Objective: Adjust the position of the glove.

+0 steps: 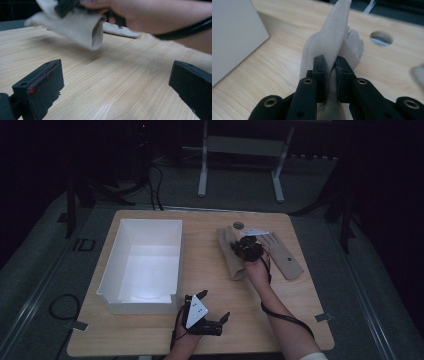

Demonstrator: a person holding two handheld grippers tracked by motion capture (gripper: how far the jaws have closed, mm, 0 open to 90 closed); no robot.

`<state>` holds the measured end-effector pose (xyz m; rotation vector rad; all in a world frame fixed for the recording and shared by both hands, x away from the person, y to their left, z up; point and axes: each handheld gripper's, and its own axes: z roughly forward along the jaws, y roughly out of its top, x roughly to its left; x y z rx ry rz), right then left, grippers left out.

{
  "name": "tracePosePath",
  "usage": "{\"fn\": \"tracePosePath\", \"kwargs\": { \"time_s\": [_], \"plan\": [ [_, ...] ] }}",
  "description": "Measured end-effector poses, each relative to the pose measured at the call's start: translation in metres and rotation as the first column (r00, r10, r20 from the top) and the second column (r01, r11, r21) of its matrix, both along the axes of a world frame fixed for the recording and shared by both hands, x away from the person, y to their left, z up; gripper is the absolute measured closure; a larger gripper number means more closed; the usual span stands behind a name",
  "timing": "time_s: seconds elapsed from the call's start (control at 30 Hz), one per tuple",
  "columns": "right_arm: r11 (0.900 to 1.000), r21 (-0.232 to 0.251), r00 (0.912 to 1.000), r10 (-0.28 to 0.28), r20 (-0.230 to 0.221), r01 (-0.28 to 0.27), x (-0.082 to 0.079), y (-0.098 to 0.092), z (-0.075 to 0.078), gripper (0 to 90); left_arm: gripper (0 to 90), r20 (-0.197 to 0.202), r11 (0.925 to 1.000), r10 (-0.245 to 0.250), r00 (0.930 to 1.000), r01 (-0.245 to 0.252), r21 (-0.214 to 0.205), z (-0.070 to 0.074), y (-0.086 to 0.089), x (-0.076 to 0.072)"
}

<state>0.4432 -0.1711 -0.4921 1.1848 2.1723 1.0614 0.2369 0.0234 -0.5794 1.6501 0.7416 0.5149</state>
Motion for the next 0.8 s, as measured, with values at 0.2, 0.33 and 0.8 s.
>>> {"fn": "tracePosePath", "kwargs": {
  "time_s": [0.2,0.33,0.8],
  "plan": [
    [0.9975,0.049,0.9967,-0.054,0.061,0.051,-0.019,-0.007,0.031,80.7,0.1,0.0,1.0,0.001,1.0,-0.001,0.0,0.0,0.0,0.0],
    [0.9968,0.062,0.9943,-0.056,0.091,0.051,-0.035,-0.011,0.04,80.6,0.1,-0.002,1.0,0.0,1.0,0.0,-0.004,0.0,0.0,0.0],
    [0.984,0.098,0.9857,-0.155,0.065,0.149,-0.086,-0.041,0.014,80.5,0.1,-0.001,1.0,0.002,1.0,-0.001,0.003,0.0,0.0,0.0]
  ]
}}
